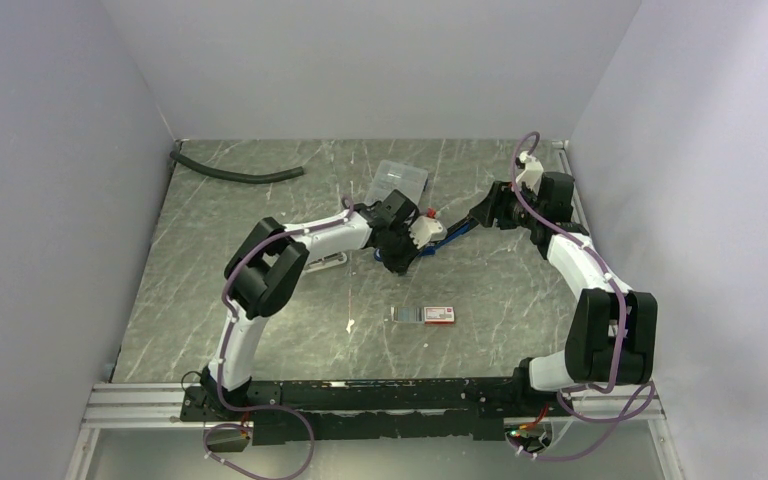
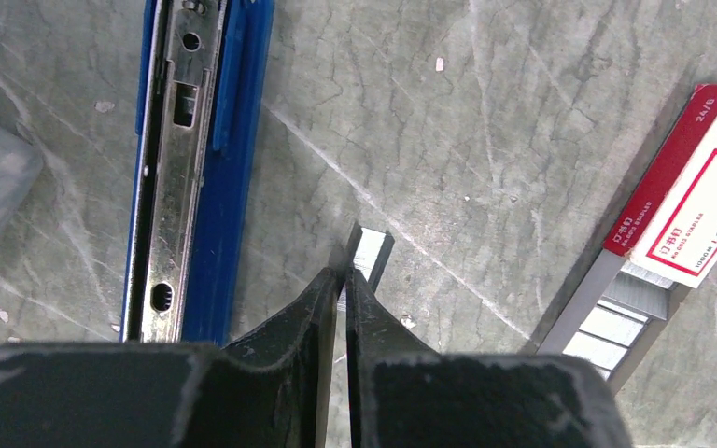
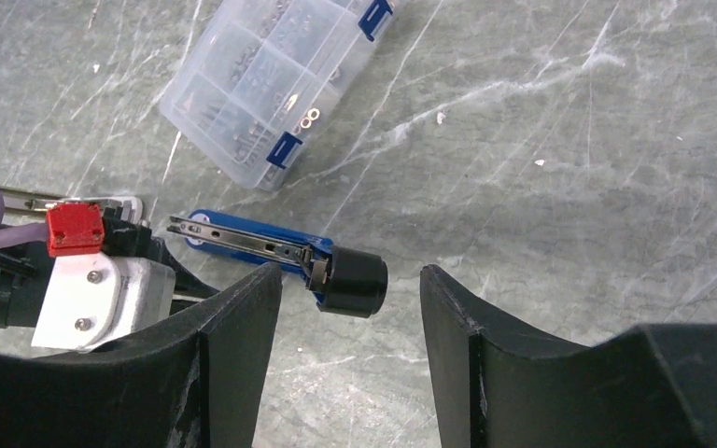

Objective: Load the staples into the stapler

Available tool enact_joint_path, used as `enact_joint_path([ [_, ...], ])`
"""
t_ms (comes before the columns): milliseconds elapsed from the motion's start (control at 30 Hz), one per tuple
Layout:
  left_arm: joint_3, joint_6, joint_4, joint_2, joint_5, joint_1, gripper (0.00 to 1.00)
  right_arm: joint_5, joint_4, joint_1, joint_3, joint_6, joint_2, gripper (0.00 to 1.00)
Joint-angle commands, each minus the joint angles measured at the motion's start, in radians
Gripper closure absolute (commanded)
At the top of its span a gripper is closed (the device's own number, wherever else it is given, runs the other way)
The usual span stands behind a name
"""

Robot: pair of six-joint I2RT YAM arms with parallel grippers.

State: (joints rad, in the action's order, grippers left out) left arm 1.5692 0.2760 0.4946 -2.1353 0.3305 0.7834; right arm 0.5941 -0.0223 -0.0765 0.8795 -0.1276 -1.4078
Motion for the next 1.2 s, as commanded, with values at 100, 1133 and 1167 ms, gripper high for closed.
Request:
enact_joint_path([
  [100,-0.052,0.055,-0.023,0.043,-0.053,0.028,0.86,0.018,0.001,-0.009,0.012,0.0,-0.003,0.4],
  [1133,-0.067,-0.096,0.038,0.168,0.327,-0.07,0.97,0.064,0.006,-0.032,0.043,0.15,0.129,0.37],
  [1167,-0.067,-0.115,0.033,0.171,0.369,-0.084,0.97,0.085,0.012,-0.034,0.038,0.176,0.143,0.37],
])
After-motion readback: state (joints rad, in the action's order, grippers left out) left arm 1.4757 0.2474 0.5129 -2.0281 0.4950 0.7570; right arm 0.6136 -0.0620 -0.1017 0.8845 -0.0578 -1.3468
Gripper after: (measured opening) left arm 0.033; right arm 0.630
